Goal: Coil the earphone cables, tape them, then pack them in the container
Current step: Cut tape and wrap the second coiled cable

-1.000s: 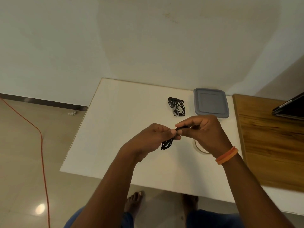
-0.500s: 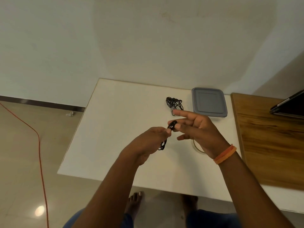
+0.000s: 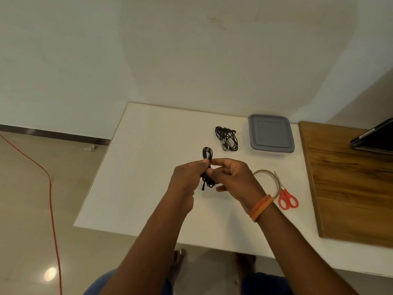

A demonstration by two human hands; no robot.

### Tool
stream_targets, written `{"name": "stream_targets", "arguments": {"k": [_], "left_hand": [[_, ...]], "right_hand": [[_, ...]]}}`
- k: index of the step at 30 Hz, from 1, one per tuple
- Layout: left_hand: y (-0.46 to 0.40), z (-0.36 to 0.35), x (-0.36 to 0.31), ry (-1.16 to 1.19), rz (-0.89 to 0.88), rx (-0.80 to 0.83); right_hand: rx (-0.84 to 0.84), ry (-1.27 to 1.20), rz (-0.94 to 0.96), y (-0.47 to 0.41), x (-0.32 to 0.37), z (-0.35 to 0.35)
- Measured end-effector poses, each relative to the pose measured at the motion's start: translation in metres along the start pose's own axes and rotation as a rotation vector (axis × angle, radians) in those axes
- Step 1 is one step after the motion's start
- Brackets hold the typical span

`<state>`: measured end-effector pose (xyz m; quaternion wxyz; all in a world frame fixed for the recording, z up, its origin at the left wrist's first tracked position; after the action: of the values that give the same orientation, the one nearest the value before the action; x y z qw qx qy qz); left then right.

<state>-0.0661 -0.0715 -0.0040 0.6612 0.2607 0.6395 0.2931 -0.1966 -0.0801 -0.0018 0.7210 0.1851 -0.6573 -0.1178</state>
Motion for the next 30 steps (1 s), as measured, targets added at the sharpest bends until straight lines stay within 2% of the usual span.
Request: {"name": "stream_targets", "arguments": {"k": [6, 10, 16, 22, 26, 30], "left_hand": [[-0.012, 0.012, 0.004, -0.078, 0.024, -0.090], [-0.011, 0.036, 0.000, 0.100, 0.006, -0.284], [-0.004, 0.043, -0.003, 0.291, -0.027, -0.360], [0.000, 0.058, -0.017, 0.251, -0.125, -0.426], [-0.002, 0.061, -0.012, 0.276, -0.052, -0.490], [-0.003, 0.057, -0.010, 0.295, -0.069, -0.450]], "right_hand": [[-0.045, 0.025, -0.042, -0.012, -0.014, -0.008], [-0.159, 0.098, -0.089, -0.029, -0.030, -0.008], [-0.241, 0.273, 0.070, -0.061, -0.005, -0.054], [-0.277, 0.568, 0.117, -0.098, 0.008, -0.092], [-0.284, 0.505, 0.110, -0.101, 0.002, -0.089], [-0.469, 0.446, 0.229, -0.085, 0.006, -0.037]]}}
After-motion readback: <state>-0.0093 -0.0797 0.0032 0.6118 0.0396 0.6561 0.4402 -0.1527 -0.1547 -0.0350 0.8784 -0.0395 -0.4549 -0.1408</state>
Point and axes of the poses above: each hand's wrist, its own y-axis away from the middle knuckle, its own z-axis out of the back of the hand, x = y × z, the point moved 8 cm from there along -y, towards the middle knuckle, and after that the axes turned 5 degrees about -y, right-handed, at the moved point
